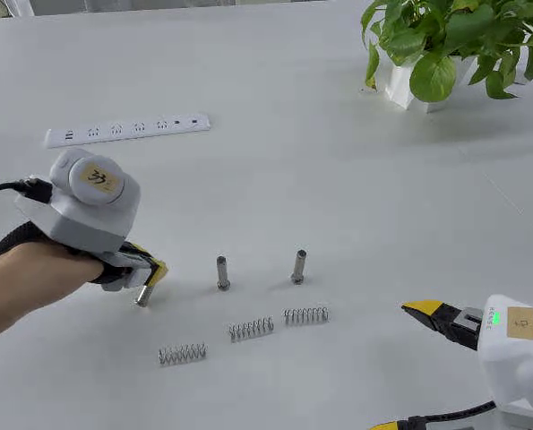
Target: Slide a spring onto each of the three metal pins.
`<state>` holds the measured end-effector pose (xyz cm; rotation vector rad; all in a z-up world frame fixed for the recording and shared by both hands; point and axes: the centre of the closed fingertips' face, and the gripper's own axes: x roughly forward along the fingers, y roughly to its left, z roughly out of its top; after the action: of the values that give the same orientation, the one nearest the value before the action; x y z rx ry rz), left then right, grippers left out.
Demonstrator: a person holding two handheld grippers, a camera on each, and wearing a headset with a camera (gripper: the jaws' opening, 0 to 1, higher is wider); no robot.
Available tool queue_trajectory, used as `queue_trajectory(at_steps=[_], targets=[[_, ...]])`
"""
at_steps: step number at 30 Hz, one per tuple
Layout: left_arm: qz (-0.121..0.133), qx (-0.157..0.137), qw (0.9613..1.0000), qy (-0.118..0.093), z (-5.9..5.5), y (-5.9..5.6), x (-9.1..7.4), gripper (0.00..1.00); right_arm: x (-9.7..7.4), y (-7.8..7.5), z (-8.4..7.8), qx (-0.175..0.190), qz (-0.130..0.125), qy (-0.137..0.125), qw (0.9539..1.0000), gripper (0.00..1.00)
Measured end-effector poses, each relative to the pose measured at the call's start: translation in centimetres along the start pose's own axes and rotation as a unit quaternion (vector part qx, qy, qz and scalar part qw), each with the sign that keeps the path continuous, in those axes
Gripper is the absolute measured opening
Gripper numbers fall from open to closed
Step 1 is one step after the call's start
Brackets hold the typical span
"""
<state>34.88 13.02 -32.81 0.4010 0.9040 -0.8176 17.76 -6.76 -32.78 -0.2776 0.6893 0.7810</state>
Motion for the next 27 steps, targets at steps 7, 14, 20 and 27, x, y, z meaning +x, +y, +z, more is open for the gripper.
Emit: queue_trajectory(at_steps=[7, 14, 20, 27], targets=[[0.002, 0.004, 1.0000, -0.006, -0.3, -0.1, -0.5, 0.04, 0.1, 0.1, -0.1, -0.003, 0.003, 0.002, 1.0000, 0.94], [0.005, -0.007, 0.9999, -0.013, -0.7, 0.1, -1.0, 0.04, 0.1, 0.2, -0.1, -0.005, 0.003, 0.003, 1.0000, 0.94], [0.009, -0.011, 0.9998, -0.017, -1.1, 0.0, -1.6, 0.04, 0.0, 0.1, 0.2, -0.011, 0.000, -0.002, 0.9999, 0.94], [0.011, -0.019, 0.9995, -0.022, -1.6, 0.1, -2.0, 0.04, 0.1, 0.1, 0.4, -0.013, 0.001, -0.002, 0.9999, 0.94]])
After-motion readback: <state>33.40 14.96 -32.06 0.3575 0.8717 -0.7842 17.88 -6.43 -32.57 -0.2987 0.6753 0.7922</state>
